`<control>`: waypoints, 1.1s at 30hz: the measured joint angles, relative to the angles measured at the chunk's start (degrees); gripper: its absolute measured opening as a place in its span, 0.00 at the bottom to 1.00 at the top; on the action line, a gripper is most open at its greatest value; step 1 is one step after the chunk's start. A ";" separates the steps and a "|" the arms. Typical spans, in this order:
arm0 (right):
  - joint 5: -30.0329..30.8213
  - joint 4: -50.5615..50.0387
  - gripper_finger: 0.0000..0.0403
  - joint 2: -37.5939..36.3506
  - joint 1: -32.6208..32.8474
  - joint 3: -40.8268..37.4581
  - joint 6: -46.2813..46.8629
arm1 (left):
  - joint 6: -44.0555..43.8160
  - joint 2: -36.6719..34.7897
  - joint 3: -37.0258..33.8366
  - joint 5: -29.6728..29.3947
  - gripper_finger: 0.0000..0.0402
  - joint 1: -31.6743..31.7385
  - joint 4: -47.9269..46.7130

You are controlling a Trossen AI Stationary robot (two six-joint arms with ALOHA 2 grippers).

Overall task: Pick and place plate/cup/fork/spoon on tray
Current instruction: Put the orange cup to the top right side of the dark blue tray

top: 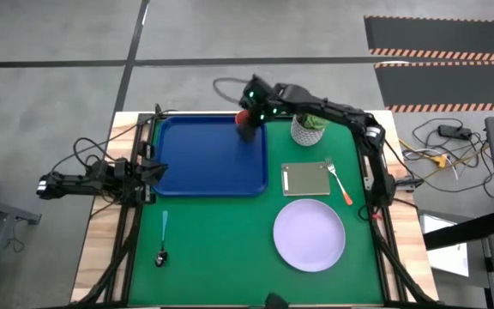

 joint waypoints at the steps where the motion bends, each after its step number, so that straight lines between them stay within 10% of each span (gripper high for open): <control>1: 1.10 -0.19 0.16 -0.09 1.27 -0.48 -0.16 | 0.05 0.00 0.00 -0.02 0.00 0.00 -0.01; 20: 5.47 14.48 0.02 -0.08 5.48 -24.35 -3.57 | -0.18 -0.01 0.00 -0.11 0.00 0.02 -0.54; 33: 12.80 20.81 0.02 0.16 2.11 -25.62 -3.40 | -0.18 0.00 0.00 -0.14 0.00 0.01 -0.51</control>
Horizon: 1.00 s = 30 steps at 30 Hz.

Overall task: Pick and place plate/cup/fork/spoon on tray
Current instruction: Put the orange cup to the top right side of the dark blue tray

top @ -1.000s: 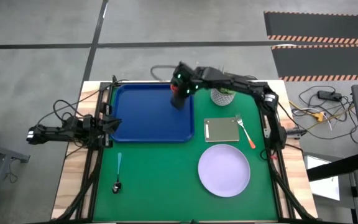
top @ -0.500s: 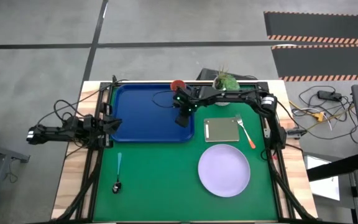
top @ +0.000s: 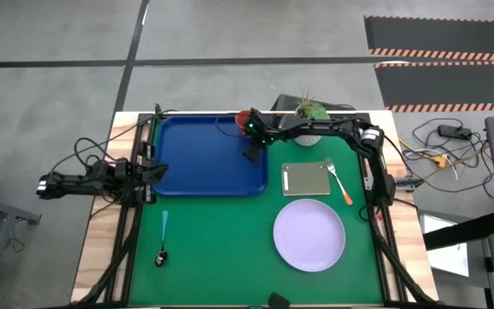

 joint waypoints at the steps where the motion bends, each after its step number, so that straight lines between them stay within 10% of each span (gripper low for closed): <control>1: 0.11 0.59 0.02 0.13 -0.08 -0.01 0.00 | 0.00 -0.02 0.00 -0.02 0.00 0.01 0.00; 30: 10.78 5.87 0.02 0.54 -2.09 -0.08 -4.68 | 0.00 0.00 0.00 -0.19 0.00 0.01 0.02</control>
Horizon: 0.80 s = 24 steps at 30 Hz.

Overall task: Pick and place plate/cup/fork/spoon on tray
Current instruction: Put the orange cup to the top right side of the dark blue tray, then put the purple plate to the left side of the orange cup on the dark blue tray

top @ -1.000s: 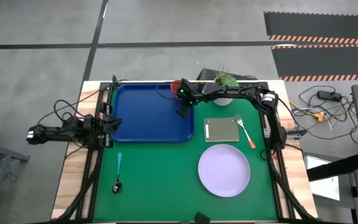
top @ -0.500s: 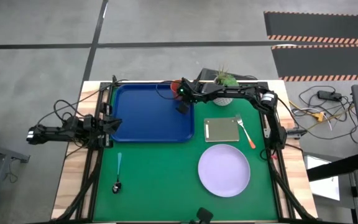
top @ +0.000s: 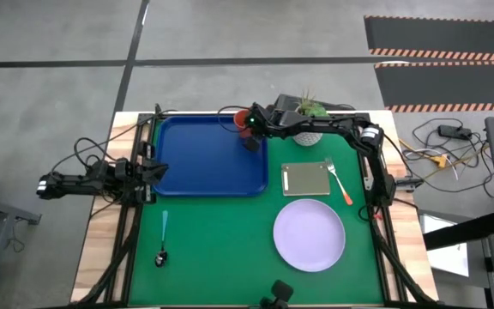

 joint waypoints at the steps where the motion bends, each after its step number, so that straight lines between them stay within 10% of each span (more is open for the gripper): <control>1: -0.27 0.33 0.02 0.00 -0.04 0.00 -0.02 | 0.00 0.00 0.00 0.00 0.00 0.00 0.00; 24: 2.41 -7.70 0.02 -16.93 10.67 -2.82 5.97 | -0.02 0.00 0.00 -1.24 0.00 -0.02 0.04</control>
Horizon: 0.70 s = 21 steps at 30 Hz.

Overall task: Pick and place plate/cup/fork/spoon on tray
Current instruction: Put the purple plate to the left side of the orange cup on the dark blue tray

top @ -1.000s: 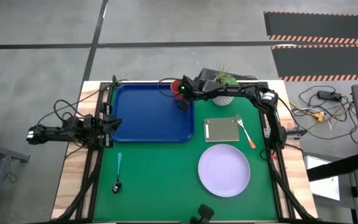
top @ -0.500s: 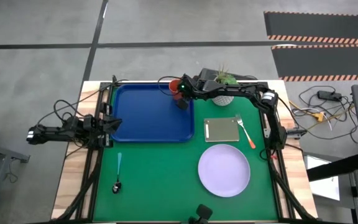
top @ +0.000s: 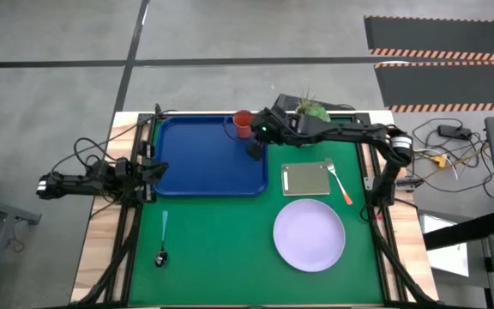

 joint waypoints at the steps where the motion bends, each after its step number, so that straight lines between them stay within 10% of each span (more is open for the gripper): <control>1: -0.79 0.01 0.02 -1.05 1.37 -0.97 0.47 | 0.00 0.00 0.00 -0.11 0.00 0.02 0.04; 21: -16.74 -10.52 0.02 -5.93 24.87 -10.29 21.25 | 0.00 -0.02 0.17 -0.25 0.00 0.02 0.55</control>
